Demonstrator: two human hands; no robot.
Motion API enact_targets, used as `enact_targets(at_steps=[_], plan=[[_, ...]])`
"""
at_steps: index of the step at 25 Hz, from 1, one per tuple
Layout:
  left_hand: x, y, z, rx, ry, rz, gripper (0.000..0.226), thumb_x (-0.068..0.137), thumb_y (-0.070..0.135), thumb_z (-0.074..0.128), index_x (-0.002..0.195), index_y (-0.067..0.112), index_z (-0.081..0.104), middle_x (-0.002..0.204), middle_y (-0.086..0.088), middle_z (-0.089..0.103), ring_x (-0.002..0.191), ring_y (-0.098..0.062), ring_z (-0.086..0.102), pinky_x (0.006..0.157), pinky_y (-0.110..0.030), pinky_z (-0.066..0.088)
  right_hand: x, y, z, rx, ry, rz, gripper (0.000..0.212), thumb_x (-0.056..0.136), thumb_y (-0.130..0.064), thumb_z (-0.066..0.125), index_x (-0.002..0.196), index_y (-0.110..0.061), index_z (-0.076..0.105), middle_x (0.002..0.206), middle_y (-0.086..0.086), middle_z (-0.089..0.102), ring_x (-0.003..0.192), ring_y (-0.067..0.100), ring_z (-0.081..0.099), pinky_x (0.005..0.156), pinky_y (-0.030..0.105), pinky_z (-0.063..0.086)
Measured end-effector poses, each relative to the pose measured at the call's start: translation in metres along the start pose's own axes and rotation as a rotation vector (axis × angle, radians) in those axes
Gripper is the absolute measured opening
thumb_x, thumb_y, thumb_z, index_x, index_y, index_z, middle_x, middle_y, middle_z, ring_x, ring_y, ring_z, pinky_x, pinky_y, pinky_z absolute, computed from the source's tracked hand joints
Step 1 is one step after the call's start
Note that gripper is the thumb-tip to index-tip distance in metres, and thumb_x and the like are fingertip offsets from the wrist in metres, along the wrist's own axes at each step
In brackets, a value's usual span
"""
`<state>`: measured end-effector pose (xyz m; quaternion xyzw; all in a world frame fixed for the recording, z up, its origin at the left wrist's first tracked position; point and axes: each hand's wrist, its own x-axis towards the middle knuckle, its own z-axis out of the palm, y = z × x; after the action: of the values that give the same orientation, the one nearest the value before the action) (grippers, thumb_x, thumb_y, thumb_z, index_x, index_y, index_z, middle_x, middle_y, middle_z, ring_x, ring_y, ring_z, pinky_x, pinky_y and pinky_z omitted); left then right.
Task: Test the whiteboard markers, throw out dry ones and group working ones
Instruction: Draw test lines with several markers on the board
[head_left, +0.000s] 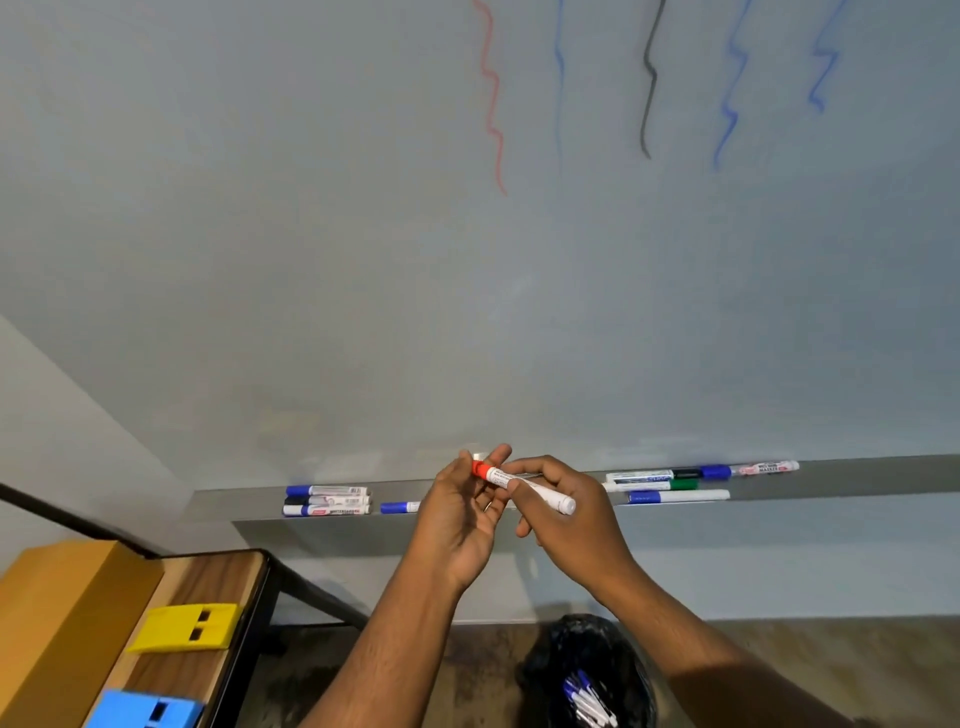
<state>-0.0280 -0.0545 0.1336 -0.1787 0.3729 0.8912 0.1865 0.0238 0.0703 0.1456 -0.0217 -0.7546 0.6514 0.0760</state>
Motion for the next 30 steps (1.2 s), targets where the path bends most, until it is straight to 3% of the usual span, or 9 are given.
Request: enact_targets(at_steps=[5,8,11,14,18,21,26,28,30], plan=[[0.005,-0.005,-0.007,0.035,0.088,0.097,0.008,0.1,0.017,0.048,0.1,0.009,0.046,0.098,-0.02,0.072,0.082,-0.023,0.07,0.066,-0.029,0.056,0.008,0.018,0.007,-0.069,-0.062,-0.056,0.007,0.09,-0.029,0.067,0.095,-0.026,0.071,0.083,-0.007,0.073,0.076,0.016,0.07,0.069,0.045,0.059],[0.021,-0.001,-0.014,0.036,0.1,0.11,0.02,0.101,0.015,0.041,0.115,0.001,0.047,0.088,-0.016,0.072,0.067,-0.018,0.07,0.054,-0.023,0.055,0.016,0.031,0.016,-0.014,-0.061,-0.032,0.003,0.087,-0.03,0.067,0.087,-0.03,0.07,0.082,-0.001,0.073,0.08,0.024,0.071,0.074,0.054,0.056],[0.036,0.004,-0.021,0.072,0.156,0.095,0.036,0.101,0.018,0.04,0.128,-0.006,0.046,0.091,-0.016,0.069,0.06,-0.015,0.07,0.049,-0.02,0.052,0.028,0.034,0.022,0.025,-0.06,0.019,0.004,0.089,-0.021,0.069,0.086,-0.024,0.07,0.081,-0.004,0.071,0.078,0.015,0.069,0.076,0.043,0.059],[0.04,0.002,-0.029,0.128,0.189,0.079,0.03,0.101,0.019,0.043,0.122,-0.001,0.051,0.081,-0.01,0.073,0.058,-0.012,0.068,0.052,-0.02,0.052,0.035,0.039,0.024,0.025,-0.094,0.081,0.005,0.091,-0.017,0.065,0.093,-0.014,0.07,0.086,-0.004,0.072,0.077,0.014,0.07,0.069,0.026,0.057],[0.041,-0.009,-0.032,0.179,0.233,0.139,0.016,0.1,0.015,0.044,0.104,0.002,0.053,0.084,-0.013,0.068,0.06,-0.014,0.064,0.054,-0.022,0.052,0.033,0.056,0.028,0.027,-0.099,0.097,0.014,0.092,-0.016,0.064,0.099,-0.004,0.068,0.098,0.003,0.074,0.08,0.014,0.073,0.077,0.031,0.06],[0.043,-0.012,-0.038,0.156,0.24,0.108,0.02,0.1,0.017,0.046,0.109,0.001,0.053,0.088,-0.013,0.068,0.065,-0.015,0.065,0.059,-0.023,0.053,0.032,0.06,0.028,0.049,-0.125,0.122,0.015,0.093,-0.014,0.063,0.101,-0.003,0.068,0.097,0.003,0.073,0.077,0.009,0.071,0.073,0.026,0.058],[0.046,-0.002,-0.04,0.219,0.2,0.136,0.013,0.101,0.012,0.043,0.096,0.008,0.054,0.096,-0.013,0.072,0.076,-0.014,0.066,0.069,-0.023,0.049,0.044,0.064,0.003,0.364,-0.259,0.352,0.02,0.094,-0.015,0.062,0.112,-0.01,0.07,0.094,0.014,0.073,0.074,0.014,0.061,0.07,0.025,0.049],[0.049,0.006,-0.049,0.239,0.217,0.163,0.008,0.1,0.01,0.044,0.097,0.01,0.052,0.098,-0.015,0.072,0.084,-0.017,0.067,0.071,-0.024,0.049,0.048,0.069,0.004,0.249,-0.293,0.366,0.022,0.094,-0.013,0.06,0.114,-0.014,0.07,0.092,0.01,0.074,0.071,0.012,0.06,0.067,0.025,0.048],[0.053,0.009,-0.067,0.364,0.255,0.214,0.004,0.1,0.013,0.046,0.1,0.012,0.05,0.099,-0.013,0.072,0.092,-0.021,0.067,0.076,-0.027,0.05,0.051,0.075,0.012,-0.117,-0.296,0.266,0.022,0.093,-0.016,0.061,0.113,-0.02,0.07,0.092,0.0,0.074,0.072,0.008,0.061,0.067,0.022,0.047]])
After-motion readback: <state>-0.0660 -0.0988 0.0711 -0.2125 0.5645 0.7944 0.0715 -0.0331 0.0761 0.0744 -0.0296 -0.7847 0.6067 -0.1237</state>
